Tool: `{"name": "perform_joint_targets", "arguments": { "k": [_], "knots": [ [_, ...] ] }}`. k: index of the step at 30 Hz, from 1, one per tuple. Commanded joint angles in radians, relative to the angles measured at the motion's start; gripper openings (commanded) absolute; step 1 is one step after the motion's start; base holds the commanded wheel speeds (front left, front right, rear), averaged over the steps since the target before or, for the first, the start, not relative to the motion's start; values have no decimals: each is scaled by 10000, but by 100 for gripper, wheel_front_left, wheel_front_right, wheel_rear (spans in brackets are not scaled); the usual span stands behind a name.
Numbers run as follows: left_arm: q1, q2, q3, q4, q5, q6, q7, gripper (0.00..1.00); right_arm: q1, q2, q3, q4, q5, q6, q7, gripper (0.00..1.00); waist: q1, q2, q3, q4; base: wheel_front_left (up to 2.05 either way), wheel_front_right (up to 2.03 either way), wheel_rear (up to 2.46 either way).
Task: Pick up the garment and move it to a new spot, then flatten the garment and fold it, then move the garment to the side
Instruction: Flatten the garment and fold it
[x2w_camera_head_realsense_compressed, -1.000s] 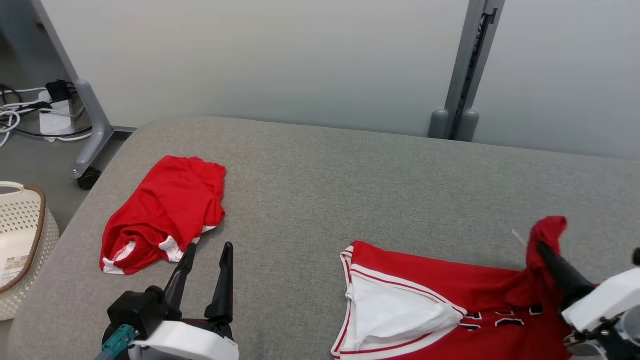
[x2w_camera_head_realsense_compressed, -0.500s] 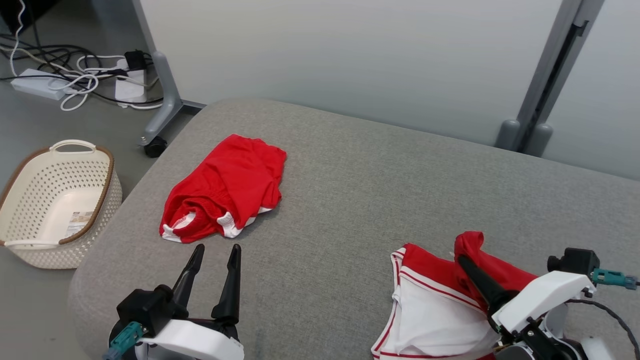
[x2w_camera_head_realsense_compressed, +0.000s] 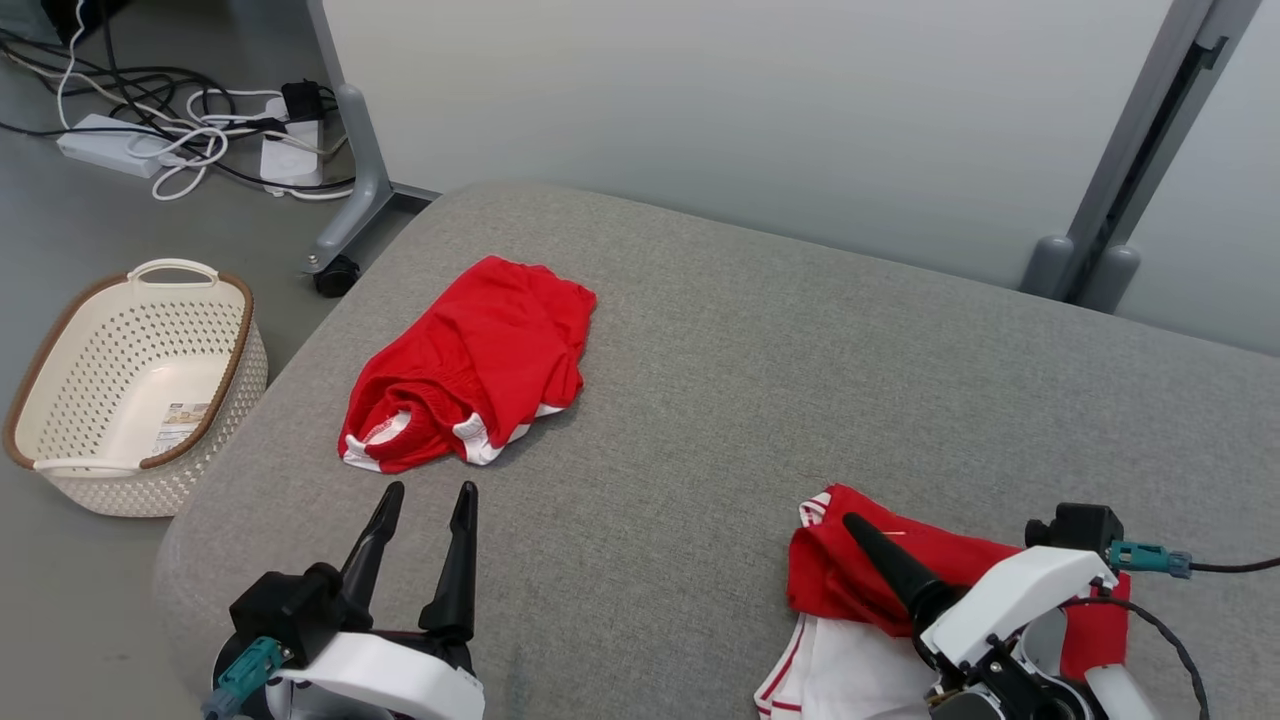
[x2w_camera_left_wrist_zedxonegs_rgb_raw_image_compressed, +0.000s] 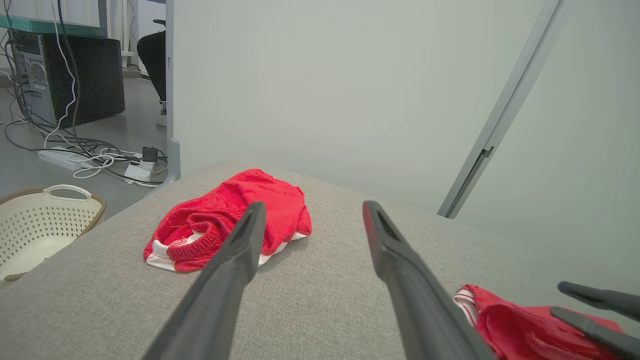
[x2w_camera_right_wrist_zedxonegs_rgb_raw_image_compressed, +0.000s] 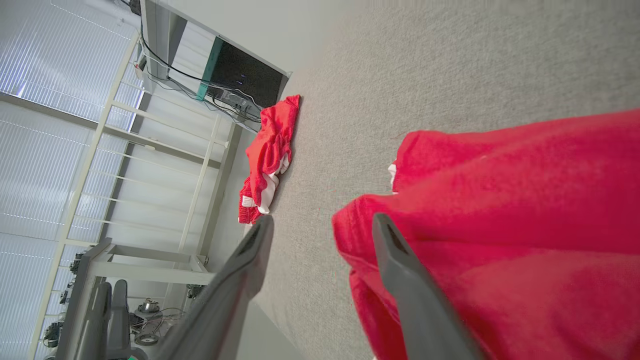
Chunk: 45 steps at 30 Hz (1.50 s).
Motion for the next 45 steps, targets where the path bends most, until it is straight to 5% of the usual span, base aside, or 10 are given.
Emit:
{"name": "perform_joint_targets", "arguments": {
  "k": [1,6,15,22,29,30,31,33,45],
  "knots": [
    [-113,24,25,-6,51,38,-13,100,-125,-43,11,-157,165,11,-183,100,-1,0,-12,-139,0,0,0],
    [-6,42,69,-12,14,92,-18,100,-12,-201,-117,-812,357,11,-503,100,-1,0,-100,-456,0,0,0],
    [172,63,246,-180,-19,160,-39,100,729,-1415,-1379,-2606,-188,11,-1350,100,-1,0,-238,-1337,0,0,0],
    [184,2,255,-222,61,110,-47,100,1301,-1900,-2480,-2743,-932,11,-1494,100,-1,0,-181,-1633,0,0,0],
    [50,-44,239,-133,88,16,-50,100,1183,-1597,-2335,-2213,-1598,11,-968,100,-1,0,-136,-1595,0,0,0],
    [29,-57,213,-106,97,2,-50,100,1163,-1517,-2360,-1947,-1736,11,-859,91,-1,0,-142,-1553,0,0,0],
    [15,-68,192,-82,96,-25,-51,100,1087,-1450,-2336,-1754,-1922,11,-782,55,-1,0,-145,-1504,0,0,0],
    [-24,-102,187,-40,84,-44,-51,100,957,-1113,-2314,-1297,-2034,11,-616,0,-1,0,-139,-1396,0,0,0],
    [56,-103,231,76,63,-90,-56,100,1071,-54,-2017,-78,-1988,11,497,0,-1,0,-146,-912,0,0,0]
  ]
}}
